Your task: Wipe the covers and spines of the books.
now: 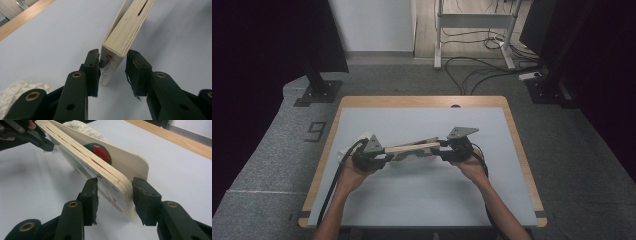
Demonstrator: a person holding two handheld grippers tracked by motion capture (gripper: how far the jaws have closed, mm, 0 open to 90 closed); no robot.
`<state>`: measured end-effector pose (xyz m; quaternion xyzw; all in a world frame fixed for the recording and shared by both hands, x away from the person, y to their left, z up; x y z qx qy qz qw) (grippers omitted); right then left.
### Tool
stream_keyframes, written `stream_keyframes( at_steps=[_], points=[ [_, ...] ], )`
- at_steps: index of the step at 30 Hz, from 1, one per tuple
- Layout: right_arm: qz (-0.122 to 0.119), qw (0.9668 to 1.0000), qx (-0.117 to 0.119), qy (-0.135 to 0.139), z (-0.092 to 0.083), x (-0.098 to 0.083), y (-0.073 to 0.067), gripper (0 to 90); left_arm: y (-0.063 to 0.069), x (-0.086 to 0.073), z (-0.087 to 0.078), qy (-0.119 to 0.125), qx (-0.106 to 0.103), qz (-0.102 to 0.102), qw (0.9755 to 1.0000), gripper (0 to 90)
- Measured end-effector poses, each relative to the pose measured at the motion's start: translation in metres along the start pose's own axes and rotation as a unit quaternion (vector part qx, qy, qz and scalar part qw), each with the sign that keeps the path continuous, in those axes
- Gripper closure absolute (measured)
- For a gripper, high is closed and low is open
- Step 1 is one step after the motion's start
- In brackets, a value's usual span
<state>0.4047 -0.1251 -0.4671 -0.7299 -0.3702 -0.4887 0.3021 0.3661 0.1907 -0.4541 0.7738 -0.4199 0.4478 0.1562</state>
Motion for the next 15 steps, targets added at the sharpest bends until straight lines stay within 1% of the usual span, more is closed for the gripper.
stream_keyframes(
  at_steps=[5,10,13,15],
  points=[
    [0.012,0.9999,0.005,-0.009,-0.004,-0.006,0.001,52.8,0.005,-0.003,-0.003,0.009,-0.004,-0.021,0.9997,60.1],
    [0.018,0.9995,0.008,-0.026,-0.004,-0.012,-0.002,48.7,0.012,-0.008,-0.004,0.010,-0.006,-0.030,0.9995,56.6],
    [0.018,0.9992,0.008,-0.034,-0.004,-0.014,-0.004,46.6,0.015,-0.010,-0.004,0.009,-0.002,-0.031,0.9995,52.5],
    [0.019,0.9991,0.007,-0.038,-0.005,-0.015,-0.005,44.8,0.018,-0.012,-0.004,0.011,0.001,-0.038,0.9992,49.9]
  ],
)
Point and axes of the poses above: each handheld gripper's, and its own axes: z roughly forward along the jaws, x roughly out of its top, y roughly to its right, the point moved 1 cm from there along z, roughly forward along the jaws, and after that the axes turned 10 degrees about y, right-handed, at the moved point
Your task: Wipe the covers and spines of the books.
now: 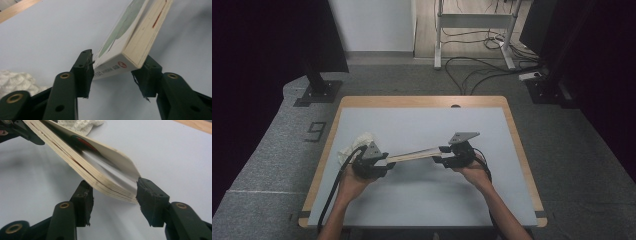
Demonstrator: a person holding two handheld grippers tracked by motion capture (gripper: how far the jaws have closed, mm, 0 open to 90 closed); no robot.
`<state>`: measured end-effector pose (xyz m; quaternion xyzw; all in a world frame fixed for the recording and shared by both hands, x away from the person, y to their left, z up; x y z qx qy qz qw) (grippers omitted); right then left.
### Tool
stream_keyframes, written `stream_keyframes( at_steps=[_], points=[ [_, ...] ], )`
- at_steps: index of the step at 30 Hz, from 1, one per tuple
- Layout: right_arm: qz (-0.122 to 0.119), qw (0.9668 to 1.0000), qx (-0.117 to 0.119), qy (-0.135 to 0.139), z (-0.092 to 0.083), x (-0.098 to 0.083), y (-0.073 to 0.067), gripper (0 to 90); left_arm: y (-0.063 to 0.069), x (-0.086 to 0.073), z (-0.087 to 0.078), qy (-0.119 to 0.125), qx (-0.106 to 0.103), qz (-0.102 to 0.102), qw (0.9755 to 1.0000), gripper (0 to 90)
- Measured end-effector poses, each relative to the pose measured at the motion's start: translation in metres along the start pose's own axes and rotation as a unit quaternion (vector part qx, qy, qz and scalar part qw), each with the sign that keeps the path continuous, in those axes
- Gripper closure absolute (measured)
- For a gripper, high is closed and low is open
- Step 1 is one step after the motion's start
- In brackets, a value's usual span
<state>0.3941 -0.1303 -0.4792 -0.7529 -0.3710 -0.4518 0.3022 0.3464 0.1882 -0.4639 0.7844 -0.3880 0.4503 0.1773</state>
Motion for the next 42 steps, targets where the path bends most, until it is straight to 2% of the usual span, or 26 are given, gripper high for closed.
stream_keyframes(
  at_steps=[7,10,16,30,36,42],
  points=[
    [0.002,0.9999,0.002,-0.014,-0.002,-0.007,-0.006,39.4,0.009,-0.007,0.001,-0.002,0.002,-0.013,0.9999,39.6],
    [0.001,0.9999,0.002,-0.015,-0.002,-0.011,-0.009,37.9,0.013,-0.010,0.002,-0.008,0.003,-0.008,0.9999,37.1],
    [-0.003,0.9998,0.003,-0.021,-0.004,-0.020,-0.015,36.6,0.020,-0.016,0.002,-0.019,0.004,-0.002,0.9998,35.5],
    [-0.013,0.9996,0.006,-0.024,-0.006,-0.039,-0.026,35.9,0.034,-0.032,0.004,-0.028,-0.006,-0.033,0.9991,33.5],
    [-0.021,0.9995,0.003,-0.023,-0.008,-0.046,-0.031,35.6,0.041,-0.037,0.004,-0.031,0.006,-0.032,0.9990,32.7],
    [-0.026,0.9994,0.001,-0.023,-0.010,-0.052,-0.035,35.1,0.047,-0.043,0.004,-0.032,0.008,-0.031,0.9990,32.8]
  ],
)
Point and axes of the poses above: each handheld gripper's, and its own axes: z roughly forward along the jaws, x roughly out of its top, y roughly to its right, the point moved 1 cm from there along z, roughly forward along the jaws, and after that the axes turned 10 degrees about y, right-handed, at the moved point
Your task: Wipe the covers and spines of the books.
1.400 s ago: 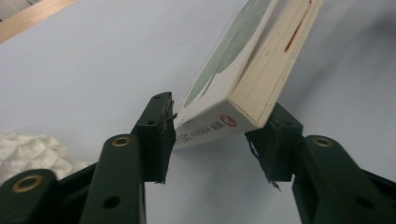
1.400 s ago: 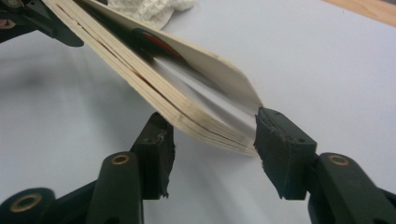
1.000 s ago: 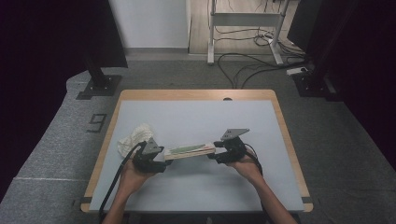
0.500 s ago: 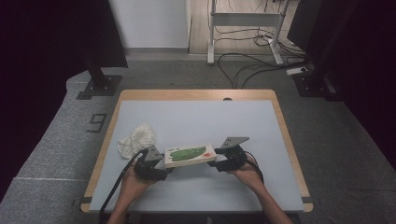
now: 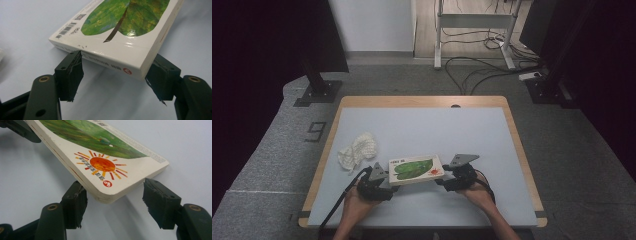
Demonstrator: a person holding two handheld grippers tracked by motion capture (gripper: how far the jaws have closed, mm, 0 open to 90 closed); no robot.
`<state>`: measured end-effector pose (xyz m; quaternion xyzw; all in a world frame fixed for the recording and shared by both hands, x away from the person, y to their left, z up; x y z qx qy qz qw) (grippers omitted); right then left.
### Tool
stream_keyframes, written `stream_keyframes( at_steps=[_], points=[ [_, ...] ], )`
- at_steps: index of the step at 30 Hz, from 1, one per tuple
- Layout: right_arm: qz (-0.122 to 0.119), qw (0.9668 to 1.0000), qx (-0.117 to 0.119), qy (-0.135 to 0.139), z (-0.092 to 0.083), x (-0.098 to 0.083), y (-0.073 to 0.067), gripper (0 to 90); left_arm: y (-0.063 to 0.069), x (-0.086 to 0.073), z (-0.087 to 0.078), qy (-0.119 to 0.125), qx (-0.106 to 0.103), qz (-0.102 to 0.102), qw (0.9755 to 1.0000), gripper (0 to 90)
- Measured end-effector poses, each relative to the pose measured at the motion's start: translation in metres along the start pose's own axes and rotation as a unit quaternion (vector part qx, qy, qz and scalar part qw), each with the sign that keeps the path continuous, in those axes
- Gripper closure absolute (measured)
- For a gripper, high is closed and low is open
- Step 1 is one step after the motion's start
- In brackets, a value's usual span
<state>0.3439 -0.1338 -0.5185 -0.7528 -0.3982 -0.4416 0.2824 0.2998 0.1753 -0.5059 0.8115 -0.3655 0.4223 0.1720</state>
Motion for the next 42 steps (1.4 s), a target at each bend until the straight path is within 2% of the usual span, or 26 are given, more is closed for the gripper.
stream_keyframes(
  at_steps=[16,19,21,24,26,30,39,42],
  points=[
    [-0.013,0.9999,0.001,-0.010,0.000,-0.021,-0.010,35.1,0.013,-0.015,0.004,-0.017,-0.004,0.012,0.9998,32.7],
    [-0.008,0.9999,0.002,-0.006,-0.001,-0.021,-0.010,35.5,0.013,-0.014,0.001,-0.002,-0.025,0.000,0.9997,34.5],
    [-0.004,1.0000,0.006,0.006,-0.004,-0.019,-0.009,35.5,0.012,-0.013,-0.002,0.001,-0.025,0.000,0.9997,35.0],
    [-0.014,0.9999,0.001,0.001,-0.009,-0.017,-0.008,34.6,0.009,-0.013,-0.005,-0.004,-0.018,0.003,0.9998,33.4],
    [-0.015,0.9999,-0.002,0.001,-0.012,-0.017,-0.007,32.7,0.005,-0.012,-0.008,-0.008,-0.015,0.006,0.9998,30.4],
    [-0.016,0.9998,-0.011,-0.003,-0.018,-0.021,-0.003,27.6,-0.005,-0.009,-0.014,0.000,-0.010,-0.004,0.9999,25.5],
    [-0.015,0.9989,-0.041,-0.016,-0.043,-0.035,0.010,14.6,-0.039,-0.001,-0.026,0.006,0.007,-0.034,0.9994,14.3],
    [-0.012,0.9981,-0.055,-0.025,-0.052,-0.041,0.014,12.7,-0.053,0.004,-0.030,0.020,0.019,-0.045,0.9986,13.9]
  ],
)
Point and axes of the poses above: each handheld gripper's, and its own axes: z roughly forward along the jaws, x roughly out of its top, y roughly to its right, the point moved 1 cm from there along z, roughly forward along the jaws, and after that the axes turned 10 degrees about y, right-handed, at the moved point
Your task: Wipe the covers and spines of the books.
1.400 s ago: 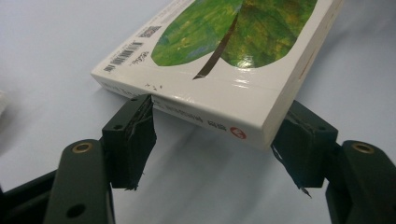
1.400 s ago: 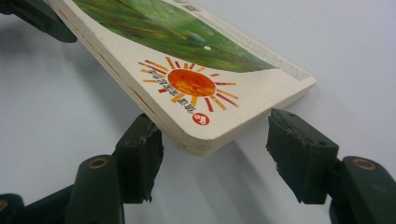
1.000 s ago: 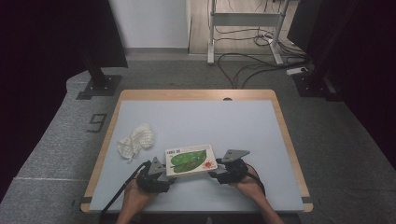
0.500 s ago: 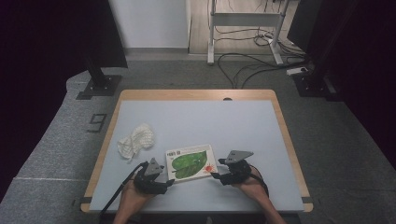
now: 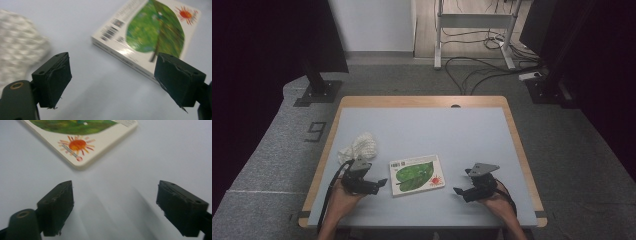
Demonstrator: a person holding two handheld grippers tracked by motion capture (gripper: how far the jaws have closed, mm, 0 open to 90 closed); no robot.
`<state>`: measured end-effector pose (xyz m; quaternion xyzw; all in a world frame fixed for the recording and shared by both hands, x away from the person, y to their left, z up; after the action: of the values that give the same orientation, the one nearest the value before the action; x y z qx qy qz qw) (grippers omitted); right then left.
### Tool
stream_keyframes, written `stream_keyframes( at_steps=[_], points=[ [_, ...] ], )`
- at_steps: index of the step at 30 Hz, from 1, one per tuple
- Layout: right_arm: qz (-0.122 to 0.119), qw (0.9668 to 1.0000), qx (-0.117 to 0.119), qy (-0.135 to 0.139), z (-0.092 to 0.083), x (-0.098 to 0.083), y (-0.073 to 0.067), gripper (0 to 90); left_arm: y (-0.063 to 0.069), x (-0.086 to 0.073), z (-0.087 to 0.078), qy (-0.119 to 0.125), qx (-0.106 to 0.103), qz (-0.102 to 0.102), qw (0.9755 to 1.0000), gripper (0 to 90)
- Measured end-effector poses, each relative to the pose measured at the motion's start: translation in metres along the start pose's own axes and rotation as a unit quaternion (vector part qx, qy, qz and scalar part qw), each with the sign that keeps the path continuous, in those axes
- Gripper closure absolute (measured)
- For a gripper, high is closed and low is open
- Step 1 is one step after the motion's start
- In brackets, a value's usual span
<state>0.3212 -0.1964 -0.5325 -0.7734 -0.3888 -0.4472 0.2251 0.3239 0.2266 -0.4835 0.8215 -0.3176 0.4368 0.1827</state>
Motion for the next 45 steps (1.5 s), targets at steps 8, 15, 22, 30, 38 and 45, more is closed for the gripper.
stream_keyframes(
  at_steps=[8,15,22,30,38,45],
  points=[
    [0.013,0.9992,-0.032,-0.020,-0.009,-0.013,0.012,0.0,-0.028,0.014,-0.003,-0.009,0.026,-0.003,0.9996,2.7],
    [0.023,0.9987,-0.031,-0.033,-0.007,-0.016,0.014,0.7,-0.053,0.020,0.001,-0.019,0.046,-0.003,0.9987,5.3],
    [0.023,0.9988,-0.030,-0.032,-0.007,-0.016,0.014,0.8,-0.089,0.031,0.003,-0.026,0.078,-0.044,0.9957,11.7],
    [0.021,0.9988,-0.032,-0.032,-0.007,-0.016,0.013,0.8,-0.112,0.028,0.020,-0.049,0.100,-0.047,0.9927,15.5],
    [0.021,0.9988,-0.032,-0.031,-0.007,-0.016,0.013,0.8,-0.129,0.011,0.035,-0.074,0.098,-0.072,0.9898,28.8],
    [0.021,0.9988,-0.032,-0.031,-0.007,-0.016,0.013,0.8,-0.128,-0.004,0.041,-0.068,0.087,-0.072,0.9913,57.3]
  ],
)
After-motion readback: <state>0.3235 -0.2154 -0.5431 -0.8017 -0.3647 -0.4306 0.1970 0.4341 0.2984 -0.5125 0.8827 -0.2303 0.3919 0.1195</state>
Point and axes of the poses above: each handheld gripper's, and its own axes: z roughly forward along the jaws, x roughly out of its top, y roughly to its right, the point moved 1 cm from there along z, roughly forward along the jaws, and after that the axes turned 10 degrees about y, right-handed, at the moved point
